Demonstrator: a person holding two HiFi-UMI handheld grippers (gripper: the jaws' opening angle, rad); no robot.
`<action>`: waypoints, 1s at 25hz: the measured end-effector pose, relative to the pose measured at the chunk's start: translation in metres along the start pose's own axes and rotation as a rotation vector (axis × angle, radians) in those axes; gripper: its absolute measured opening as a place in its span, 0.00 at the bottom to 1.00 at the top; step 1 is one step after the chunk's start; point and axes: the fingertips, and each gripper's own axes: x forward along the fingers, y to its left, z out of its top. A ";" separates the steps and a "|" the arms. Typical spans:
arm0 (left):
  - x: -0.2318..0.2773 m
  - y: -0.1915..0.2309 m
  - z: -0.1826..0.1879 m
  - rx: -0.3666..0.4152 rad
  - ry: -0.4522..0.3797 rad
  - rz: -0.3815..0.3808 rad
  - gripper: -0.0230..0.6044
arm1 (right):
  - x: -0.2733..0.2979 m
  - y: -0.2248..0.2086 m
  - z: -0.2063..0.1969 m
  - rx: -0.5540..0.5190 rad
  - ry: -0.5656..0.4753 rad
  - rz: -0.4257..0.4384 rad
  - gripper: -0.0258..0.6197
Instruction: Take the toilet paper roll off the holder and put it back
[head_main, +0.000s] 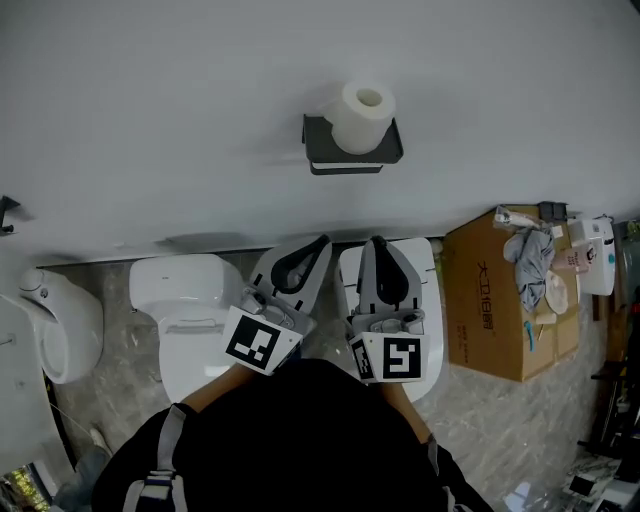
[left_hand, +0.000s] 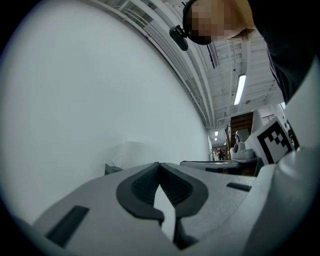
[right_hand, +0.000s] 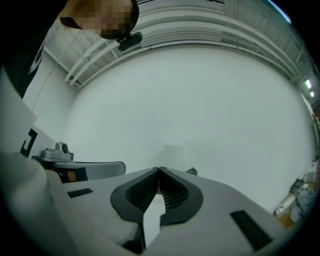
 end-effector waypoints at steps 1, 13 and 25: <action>0.004 0.005 0.000 -0.002 0.000 -0.002 0.05 | 0.006 -0.001 -0.003 0.002 0.004 -0.003 0.08; 0.044 0.039 -0.002 -0.022 0.022 0.008 0.05 | 0.052 -0.022 -0.013 0.030 0.043 0.012 0.08; 0.079 0.054 0.006 0.009 -0.014 0.106 0.05 | 0.089 -0.054 -0.012 0.000 0.024 0.106 0.08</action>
